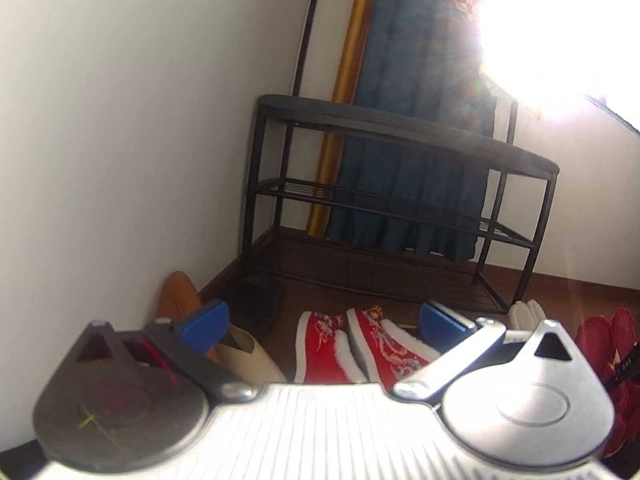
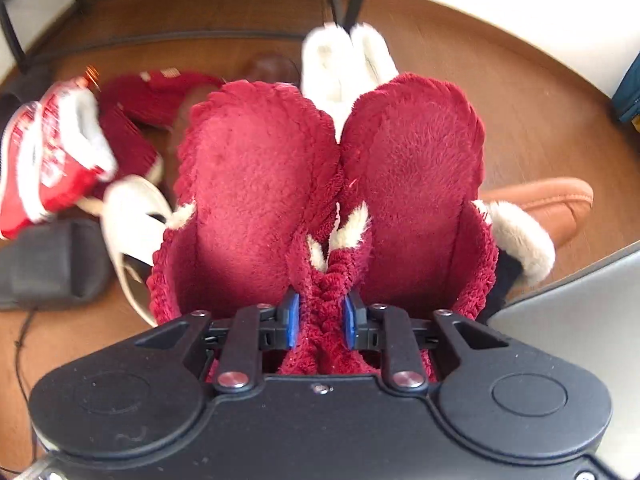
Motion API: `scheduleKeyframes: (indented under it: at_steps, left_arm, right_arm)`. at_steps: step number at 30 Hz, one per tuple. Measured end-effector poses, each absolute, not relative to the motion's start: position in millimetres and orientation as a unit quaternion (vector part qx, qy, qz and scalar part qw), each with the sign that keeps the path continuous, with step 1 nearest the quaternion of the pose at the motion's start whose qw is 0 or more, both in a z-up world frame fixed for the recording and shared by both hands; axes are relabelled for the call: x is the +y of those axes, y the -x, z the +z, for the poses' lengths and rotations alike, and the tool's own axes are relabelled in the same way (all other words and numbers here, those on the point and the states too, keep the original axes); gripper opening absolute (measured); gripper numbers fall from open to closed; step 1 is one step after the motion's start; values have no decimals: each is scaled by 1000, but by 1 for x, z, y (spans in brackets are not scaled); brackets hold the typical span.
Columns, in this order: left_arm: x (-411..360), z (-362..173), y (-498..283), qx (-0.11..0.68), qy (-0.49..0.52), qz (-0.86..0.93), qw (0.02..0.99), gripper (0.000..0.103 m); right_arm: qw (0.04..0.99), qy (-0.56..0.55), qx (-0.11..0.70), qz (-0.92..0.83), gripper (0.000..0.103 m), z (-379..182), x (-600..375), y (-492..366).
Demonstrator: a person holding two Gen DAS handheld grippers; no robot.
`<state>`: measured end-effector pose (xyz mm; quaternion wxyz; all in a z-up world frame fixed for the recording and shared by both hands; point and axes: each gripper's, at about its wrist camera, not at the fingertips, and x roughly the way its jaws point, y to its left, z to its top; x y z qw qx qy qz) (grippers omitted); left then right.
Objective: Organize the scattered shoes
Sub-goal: 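Carry the red slipper pair beside the cream slippers, open right tool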
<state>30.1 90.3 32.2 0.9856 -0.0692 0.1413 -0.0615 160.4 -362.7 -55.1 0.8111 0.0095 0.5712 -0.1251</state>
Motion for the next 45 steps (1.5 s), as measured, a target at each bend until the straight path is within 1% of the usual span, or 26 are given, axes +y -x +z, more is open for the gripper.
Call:
scheduleKeyframes:
  at_steps: [6, 8, 17, 26, 27, 29, 30, 31, 32, 34, 35, 40, 45]
  left_arm:
    - [83, 25, -48, 152, 43, -53, 986, 103]
    - [79, 20, -59, 159, 37, -48, 985, 103]
    - [58, -4, -86, 180, 23, -59, 982, 103]
    - [43, -5, -86, 169, 6, -73, 983, 103]
    - [44, -5, -87, 170, 9, -72, 983, 103]
    - [45, -4, -86, 170, 12, -72, 983, 103]
    - [45, -3, -84, 169, 13, -72, 983, 103]
    - [45, -2, -83, 167, 14, -73, 983, 103]
    - [46, 0, -81, 166, 16, -74, 983, 103]
    - [46, 6, -75, 161, 20, -79, 984, 103]
    - [46, 9, -73, 159, 23, -81, 984, 103]
    - [41, 31, -50, 136, 22, -98, 986, 103]
    - [35, 53, -30, 118, 14, -108, 987, 103]
  right_arm:
    - [791, 17, 592, -154, 22, -75, -403, -210]
    - [786, 12, 598, -158, 22, -93, -409, -226]
    - [802, -11, 576, -159, 22, -90, -435, -236]
    - [802, -24, 562, -200, 22, -136, -460, -272]
    - [805, -27, 557, -202, 24, -137, -457, -269]
    - [815, -34, 543, -200, 32, -134, -451, -257]
    - [823, -32, 531, -200, 47, -130, -451, -252]
    - [831, -18, 518, -203, 82, -122, -448, -245]
    - [839, -2, 503, -205, 102, -114, -443, -238]
    - [860, 32, 464, -211, 103, -94, -430, -220]
    - [868, 31, 448, -210, 103, -80, -426, -210]
    - [911, -15, 357, -207, 103, -21, -394, -161]
    - [950, -38, 270, -151, 103, 34, -325, -104]
